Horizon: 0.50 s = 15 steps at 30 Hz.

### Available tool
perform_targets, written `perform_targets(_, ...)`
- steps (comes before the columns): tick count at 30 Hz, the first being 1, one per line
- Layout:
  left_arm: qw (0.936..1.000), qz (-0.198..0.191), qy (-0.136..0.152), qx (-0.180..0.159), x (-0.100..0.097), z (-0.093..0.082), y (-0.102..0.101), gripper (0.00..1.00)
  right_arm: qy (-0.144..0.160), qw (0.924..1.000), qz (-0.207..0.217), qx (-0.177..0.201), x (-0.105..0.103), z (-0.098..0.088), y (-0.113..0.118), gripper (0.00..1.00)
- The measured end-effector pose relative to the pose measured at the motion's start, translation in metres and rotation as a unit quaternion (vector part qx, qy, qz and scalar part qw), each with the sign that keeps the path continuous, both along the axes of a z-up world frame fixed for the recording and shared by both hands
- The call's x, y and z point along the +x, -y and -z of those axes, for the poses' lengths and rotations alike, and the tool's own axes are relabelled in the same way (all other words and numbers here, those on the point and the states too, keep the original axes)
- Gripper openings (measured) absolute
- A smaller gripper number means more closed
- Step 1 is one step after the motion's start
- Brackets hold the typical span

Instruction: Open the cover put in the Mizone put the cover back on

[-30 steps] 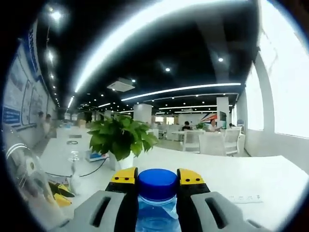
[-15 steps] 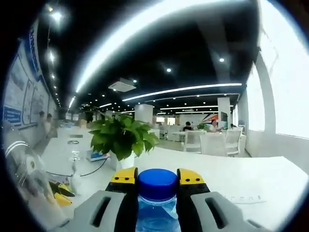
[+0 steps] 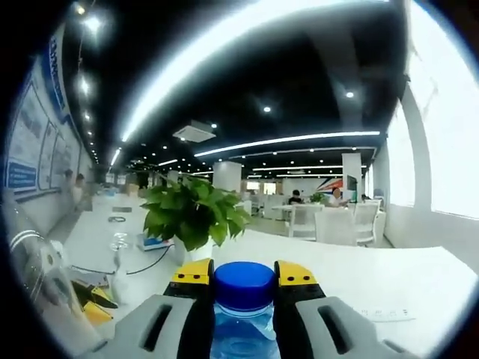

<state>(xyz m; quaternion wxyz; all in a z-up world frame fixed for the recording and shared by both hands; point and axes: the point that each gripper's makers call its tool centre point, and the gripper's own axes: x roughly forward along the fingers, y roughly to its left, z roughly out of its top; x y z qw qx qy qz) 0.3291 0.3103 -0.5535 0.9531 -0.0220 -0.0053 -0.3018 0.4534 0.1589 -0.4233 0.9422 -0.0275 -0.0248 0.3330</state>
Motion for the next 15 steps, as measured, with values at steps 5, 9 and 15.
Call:
perform_targets(5,1.0000,0.000,0.000,0.001,-0.001,0.000,0.000,0.09,-0.001,0.9999,-0.013,-0.001,-0.001,0.000,-0.010,0.23)
perform_targets(9,1.0000,-0.001,0.001,-0.001,0.000,-0.001,0.000,0.09,-0.005,0.9997,-0.023,0.002,0.001,0.001,-0.019,0.23)
perform_targets(15,1.0000,0.000,0.003,0.000,-0.001,-0.002,0.000,0.09,-0.004,0.9995,-0.031,-0.001,0.002,0.002,-0.029,0.23)
